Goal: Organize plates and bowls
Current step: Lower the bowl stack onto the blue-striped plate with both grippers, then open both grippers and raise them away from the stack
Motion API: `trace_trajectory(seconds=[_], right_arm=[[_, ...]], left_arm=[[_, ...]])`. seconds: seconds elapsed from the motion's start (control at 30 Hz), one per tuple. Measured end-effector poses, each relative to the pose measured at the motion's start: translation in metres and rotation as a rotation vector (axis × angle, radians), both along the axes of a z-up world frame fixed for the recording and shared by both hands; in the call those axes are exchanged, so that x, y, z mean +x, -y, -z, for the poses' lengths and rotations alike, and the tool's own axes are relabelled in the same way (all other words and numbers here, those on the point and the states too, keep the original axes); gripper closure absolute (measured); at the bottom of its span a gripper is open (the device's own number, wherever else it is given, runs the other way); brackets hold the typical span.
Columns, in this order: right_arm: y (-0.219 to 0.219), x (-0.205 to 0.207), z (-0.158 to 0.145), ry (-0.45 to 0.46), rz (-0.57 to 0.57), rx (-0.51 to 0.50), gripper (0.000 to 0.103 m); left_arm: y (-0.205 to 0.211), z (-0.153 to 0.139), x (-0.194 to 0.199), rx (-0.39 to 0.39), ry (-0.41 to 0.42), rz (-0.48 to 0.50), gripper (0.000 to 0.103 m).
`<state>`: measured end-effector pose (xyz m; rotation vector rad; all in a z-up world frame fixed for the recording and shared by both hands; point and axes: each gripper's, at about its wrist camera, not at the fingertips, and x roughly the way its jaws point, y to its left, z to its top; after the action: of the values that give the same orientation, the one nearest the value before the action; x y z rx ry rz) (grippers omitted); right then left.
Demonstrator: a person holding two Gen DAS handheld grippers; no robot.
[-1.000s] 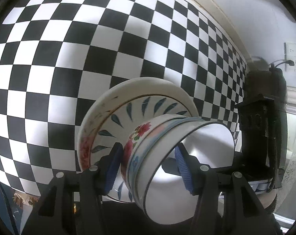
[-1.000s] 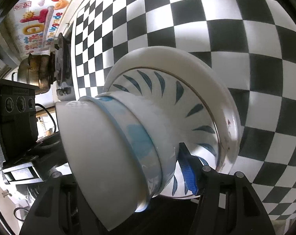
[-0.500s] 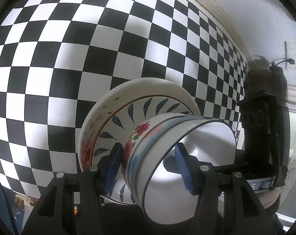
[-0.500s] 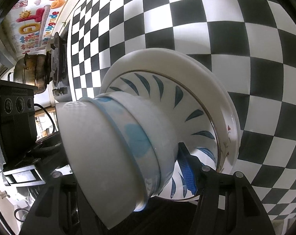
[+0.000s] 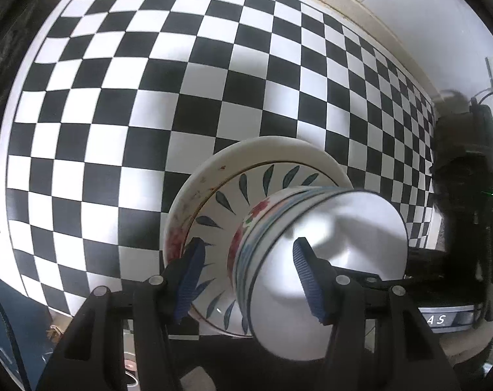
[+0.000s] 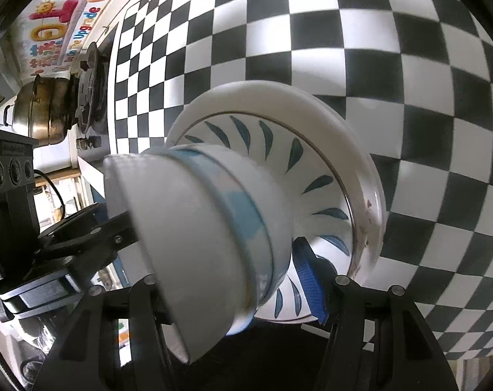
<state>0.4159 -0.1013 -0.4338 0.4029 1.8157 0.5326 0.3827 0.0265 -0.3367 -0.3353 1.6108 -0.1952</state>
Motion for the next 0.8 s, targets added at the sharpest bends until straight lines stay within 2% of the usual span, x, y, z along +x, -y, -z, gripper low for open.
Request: trace_trajectory(seconds=[0.03, 0.07, 0.17, 0.23, 0.27, 0.3, 0.53, 0.67, 0.8], right_arm=[[0.000, -0.001, -0.003, 0.012, -0.005, -0.012, 0.041], [0.000, -0.001, -0.009, 0.033, -0.011, -0.029, 0.041], [0.000, -0.006, -0.029, 0.114, -0.041, -0.098, 0.041], [0.000, -0.010, -0.044, 0.162, -0.054, -0.133, 0.036], [0.002, -0.013, -0.053, 0.185, -0.050, -0.140, 0.027], [0.003, -0.015, -0.060, 0.204, -0.050, -0.150, 0.021], [0.013, -0.037, -0.117, 0.401, -0.016, -0.280, 0.016], [0.020, -0.055, -0.147, 0.493, 0.023, -0.344, 0.015], [0.020, -0.069, -0.169, 0.548, 0.065, -0.376, 0.015]], left_arm=[[0.001, -0.004, -0.002, 0.014, 0.017, 0.006, 0.048], [0.002, -0.007, -0.003, 0.032, 0.035, 0.012, 0.042], [0.002, -0.021, -0.009, 0.102, 0.108, 0.016, 0.039], [-0.001, -0.030, -0.013, 0.118, 0.145, -0.007, 0.024], [-0.003, -0.033, -0.015, 0.123, 0.163, -0.019, 0.013], [-0.005, -0.038, -0.017, 0.134, 0.180, -0.028, 0.010], [-0.015, -0.081, -0.037, 0.255, 0.332, -0.086, 0.010], [-0.015, -0.103, -0.049, 0.278, 0.393, -0.093, 0.010], [-0.010, -0.124, -0.062, 0.306, 0.453, -0.072, 0.010]])
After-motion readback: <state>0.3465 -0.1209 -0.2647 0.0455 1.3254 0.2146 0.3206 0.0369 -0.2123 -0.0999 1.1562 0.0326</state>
